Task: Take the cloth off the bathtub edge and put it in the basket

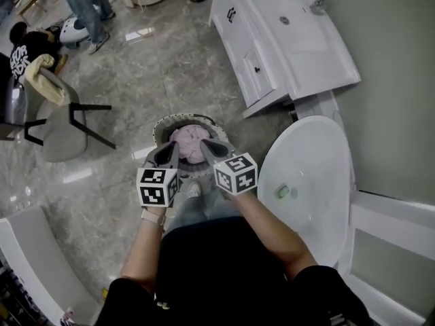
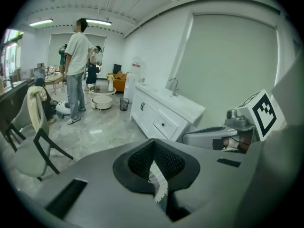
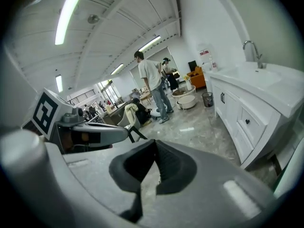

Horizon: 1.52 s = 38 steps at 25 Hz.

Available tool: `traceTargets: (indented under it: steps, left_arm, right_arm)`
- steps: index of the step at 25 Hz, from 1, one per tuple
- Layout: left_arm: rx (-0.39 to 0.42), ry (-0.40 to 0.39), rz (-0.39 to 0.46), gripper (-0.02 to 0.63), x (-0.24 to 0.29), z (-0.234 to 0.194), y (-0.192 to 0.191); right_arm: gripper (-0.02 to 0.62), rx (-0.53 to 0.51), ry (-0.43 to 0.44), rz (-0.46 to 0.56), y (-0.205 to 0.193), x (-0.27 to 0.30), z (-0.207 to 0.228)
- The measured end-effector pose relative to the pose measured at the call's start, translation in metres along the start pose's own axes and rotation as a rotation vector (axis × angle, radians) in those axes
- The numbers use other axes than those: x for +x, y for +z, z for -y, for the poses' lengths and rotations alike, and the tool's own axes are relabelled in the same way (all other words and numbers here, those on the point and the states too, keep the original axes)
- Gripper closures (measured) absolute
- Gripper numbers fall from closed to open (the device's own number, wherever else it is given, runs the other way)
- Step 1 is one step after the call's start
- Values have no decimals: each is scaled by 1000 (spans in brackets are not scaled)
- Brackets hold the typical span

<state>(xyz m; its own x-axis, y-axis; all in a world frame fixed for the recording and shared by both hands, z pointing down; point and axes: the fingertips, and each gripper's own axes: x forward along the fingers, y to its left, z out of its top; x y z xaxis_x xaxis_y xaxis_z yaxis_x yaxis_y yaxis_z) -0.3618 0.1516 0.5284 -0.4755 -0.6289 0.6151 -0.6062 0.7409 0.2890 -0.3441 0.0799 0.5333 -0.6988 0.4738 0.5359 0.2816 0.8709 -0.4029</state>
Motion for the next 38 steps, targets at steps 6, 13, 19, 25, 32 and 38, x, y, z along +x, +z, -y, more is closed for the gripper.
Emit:
traceTargets:
  steps: [6,13,19,25,32,38]
  left_arm:
    - [85,-75,111,592,-42,33,52]
    - [195,-182,181,592,-76,72,82]
    - [273,-284,208,592,-88,109,95]
    - [335,-373,229,592,-95,149,101]
    - [368,-428,247,592,-101,181,105]
    - [384,-436,236,592,-103,203,100]
  right_arm:
    - [599,-34,-5,147,54,-53,-30]
    - [599,-33,-69,316,85,-116,-49]
    - [600,-21,-142,446,92,-173,-50]
    - [600,-42,-219,517,90,-229,-40]
    - [598,-49,-278,561,80,-274,-29]
    - [598,-45,-286,558,70,-292,-26]
